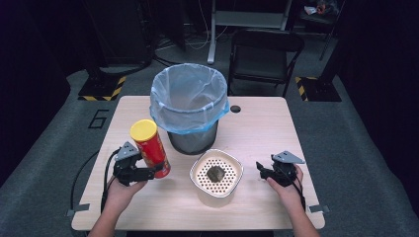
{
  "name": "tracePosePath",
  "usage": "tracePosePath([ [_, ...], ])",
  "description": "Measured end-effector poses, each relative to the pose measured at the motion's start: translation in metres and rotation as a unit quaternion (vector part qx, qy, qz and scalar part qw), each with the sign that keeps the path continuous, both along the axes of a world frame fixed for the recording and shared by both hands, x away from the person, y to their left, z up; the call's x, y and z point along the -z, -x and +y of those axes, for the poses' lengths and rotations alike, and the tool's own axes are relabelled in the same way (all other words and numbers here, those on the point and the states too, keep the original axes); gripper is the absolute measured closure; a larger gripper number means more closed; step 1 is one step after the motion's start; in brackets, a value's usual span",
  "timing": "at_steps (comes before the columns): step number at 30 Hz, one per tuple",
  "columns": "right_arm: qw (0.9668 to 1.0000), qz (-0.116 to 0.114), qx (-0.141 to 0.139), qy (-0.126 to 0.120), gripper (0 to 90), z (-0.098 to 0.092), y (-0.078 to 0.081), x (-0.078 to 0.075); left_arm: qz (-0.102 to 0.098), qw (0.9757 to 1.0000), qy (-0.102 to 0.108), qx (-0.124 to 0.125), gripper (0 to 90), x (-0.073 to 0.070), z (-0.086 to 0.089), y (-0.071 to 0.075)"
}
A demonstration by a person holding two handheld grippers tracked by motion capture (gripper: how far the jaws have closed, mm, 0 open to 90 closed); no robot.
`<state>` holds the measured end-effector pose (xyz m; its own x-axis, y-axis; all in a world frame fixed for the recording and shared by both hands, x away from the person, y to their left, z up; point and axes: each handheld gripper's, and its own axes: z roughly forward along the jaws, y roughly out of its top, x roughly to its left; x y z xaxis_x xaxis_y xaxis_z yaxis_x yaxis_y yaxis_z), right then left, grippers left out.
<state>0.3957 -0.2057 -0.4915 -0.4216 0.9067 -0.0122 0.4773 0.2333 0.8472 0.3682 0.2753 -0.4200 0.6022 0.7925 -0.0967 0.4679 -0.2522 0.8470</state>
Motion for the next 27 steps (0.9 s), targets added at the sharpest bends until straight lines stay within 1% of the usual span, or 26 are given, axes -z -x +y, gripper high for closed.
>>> tracePosePath([
  [2, 1.0000, 0.000, 0.001, -0.001, 30.7, -0.001, 0.000, 0.000, 0.003, 0.9999, -0.011, 0.004, 23.1, -0.006, -0.001, 0.001],
  [3, 1.0000, 0.003, 0.004, -0.003, 30.7, 0.000, 0.000, 0.000, 0.002, 0.9999, -0.014, 0.003, 23.1, -0.011, -0.002, 0.001],
  [4, 1.0000, 0.001, 0.006, -0.001, 30.7, -0.001, -0.001, 0.001, 0.000, 0.9999, -0.013, 0.002, 23.1, -0.014, -0.002, 0.002],
  [5, 1.0000, 0.001, 0.001, 0.002, 30.7, -0.001, -0.001, 0.001, 0.001, 0.9999, -0.016, 0.005, 23.1, -0.019, -0.002, 0.002],
  [7, 1.0000, 0.004, 0.001, 0.002, 30.6, -0.001, -0.002, 0.002, 0.000, 0.9999, -0.015, 0.006, 23.1, -0.027, -0.003, 0.002],
  [8, 1.0000, 0.003, 0.000, 0.003, 30.7, -0.001, -0.002, 0.003, 0.000, 0.9999, -0.012, 0.007, 23.1, -0.033, -0.004, 0.003],
  [9, 1.0000, 0.006, 0.000, 0.003, 30.6, -0.001, -0.002, 0.003, -0.002, 0.9998, -0.016, 0.010, 23.1, -0.038, -0.003, 0.003],
  [13, 1.0000, 0.006, -0.001, 0.003, 30.7, -0.001, -0.002, 0.003, -0.007, 0.9998, -0.013, 0.014, 23.1, -0.056, -0.006, 0.003],
  [14, 1.0000, 0.006, -0.002, 0.003, 30.7, -0.001, -0.002, 0.003, -0.005, 0.9998, -0.012, 0.018, 23.1, -0.062, -0.006, 0.003],
  [16, 1.0000, 0.005, -0.001, 0.004, 30.7, -0.001, -0.002, 0.003, -0.008, 0.9996, -0.015, 0.024, 23.1, -0.070, -0.007, 0.003],
  [18, 1.0000, 0.009, 0.001, 0.001, 30.6, -0.001, -0.002, 0.004, -0.009, 0.9996, -0.013, 0.025, 23.1, -0.077, -0.009, 0.003],
  [20, 1.0000, 0.009, 0.000, 0.001, 30.7, -0.001, -0.002, 0.004, -0.011, 0.9994, -0.013, 0.030, 23.1, -0.086, -0.011, 0.002],
  [25, 0.9999, 0.012, 0.002, 0.003, 30.7, -0.002, -0.003, 0.006, -0.017, 0.9993, -0.011, 0.031, 23.1, -0.105, -0.013, -0.001],
  [27, 0.9999, 0.013, 0.003, 0.001, 30.7, -0.002, -0.003, 0.006, -0.020, 0.9991, -0.015, 0.033, 23.1, -0.113, -0.014, -0.001],
])
